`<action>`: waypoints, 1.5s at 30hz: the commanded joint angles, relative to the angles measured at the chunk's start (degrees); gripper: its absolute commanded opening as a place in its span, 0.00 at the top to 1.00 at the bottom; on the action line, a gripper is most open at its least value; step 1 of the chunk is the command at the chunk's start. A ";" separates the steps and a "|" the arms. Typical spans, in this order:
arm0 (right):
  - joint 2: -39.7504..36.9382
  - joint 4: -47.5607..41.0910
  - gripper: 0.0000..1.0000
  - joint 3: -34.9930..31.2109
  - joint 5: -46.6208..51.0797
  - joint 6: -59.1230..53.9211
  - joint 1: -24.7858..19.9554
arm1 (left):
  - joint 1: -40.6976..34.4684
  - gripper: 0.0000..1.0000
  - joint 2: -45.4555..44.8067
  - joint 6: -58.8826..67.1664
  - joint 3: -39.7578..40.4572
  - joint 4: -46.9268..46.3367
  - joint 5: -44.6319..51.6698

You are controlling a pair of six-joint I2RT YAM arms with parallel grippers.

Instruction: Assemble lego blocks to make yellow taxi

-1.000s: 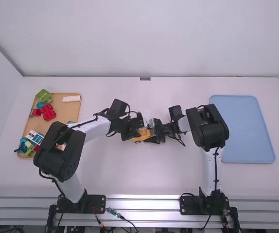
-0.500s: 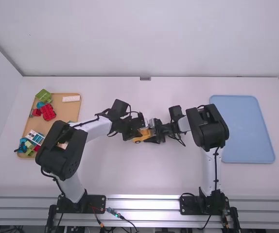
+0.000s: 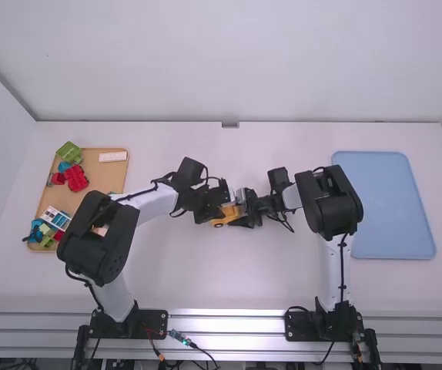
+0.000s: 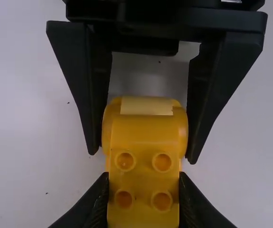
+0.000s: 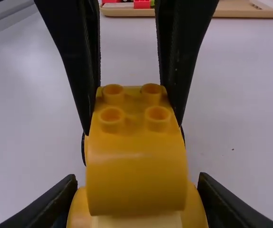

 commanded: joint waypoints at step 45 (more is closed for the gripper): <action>0.72 -0.26 0.50 0.60 0.37 0.22 0.15 | -5.38 0.01 2.23 -6.56 -0.68 2.05 -7.74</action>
